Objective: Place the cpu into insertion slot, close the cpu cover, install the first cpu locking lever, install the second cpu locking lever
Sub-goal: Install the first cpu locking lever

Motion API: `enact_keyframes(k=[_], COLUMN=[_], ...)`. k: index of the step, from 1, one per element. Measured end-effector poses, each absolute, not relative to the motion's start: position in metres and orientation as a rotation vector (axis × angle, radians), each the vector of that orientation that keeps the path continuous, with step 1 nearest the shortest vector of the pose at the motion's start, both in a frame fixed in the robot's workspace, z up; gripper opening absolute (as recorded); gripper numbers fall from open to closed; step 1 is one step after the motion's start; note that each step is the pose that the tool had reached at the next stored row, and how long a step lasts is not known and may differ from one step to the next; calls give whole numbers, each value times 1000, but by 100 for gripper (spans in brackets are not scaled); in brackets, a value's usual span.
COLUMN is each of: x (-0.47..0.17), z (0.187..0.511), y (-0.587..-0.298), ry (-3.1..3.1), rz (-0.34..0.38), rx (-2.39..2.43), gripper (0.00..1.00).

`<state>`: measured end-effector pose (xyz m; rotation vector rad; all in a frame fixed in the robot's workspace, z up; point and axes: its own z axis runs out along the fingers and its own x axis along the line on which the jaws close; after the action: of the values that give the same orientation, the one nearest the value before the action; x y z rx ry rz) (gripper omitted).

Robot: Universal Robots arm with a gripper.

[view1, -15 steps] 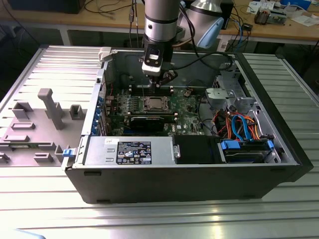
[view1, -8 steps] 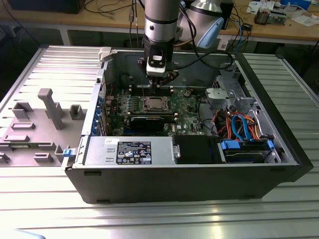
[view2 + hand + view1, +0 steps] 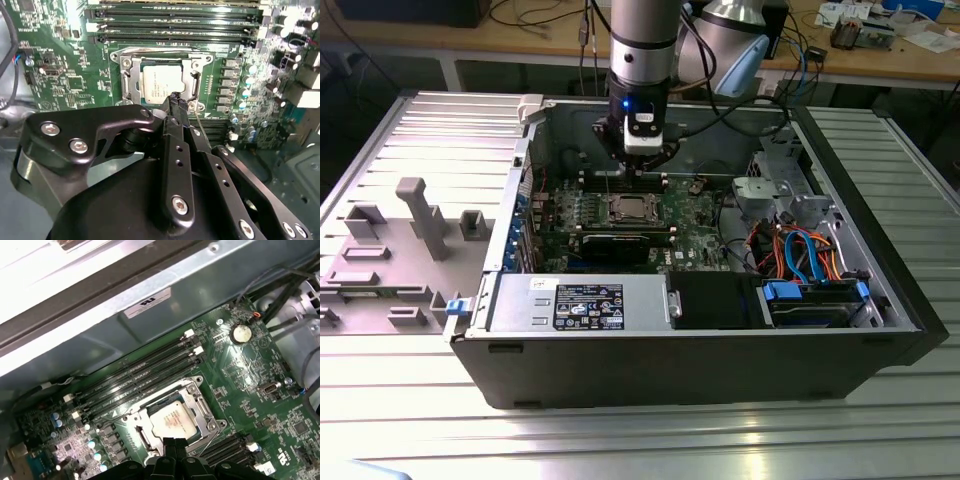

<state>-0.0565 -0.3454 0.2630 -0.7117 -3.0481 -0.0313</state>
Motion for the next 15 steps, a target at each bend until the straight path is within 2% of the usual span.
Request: enact_keyframes(k=[15], x=[-56], z=[262], y=[-345], ry=[-3129], rz=[-40], rx=[-472], gripper=[11])
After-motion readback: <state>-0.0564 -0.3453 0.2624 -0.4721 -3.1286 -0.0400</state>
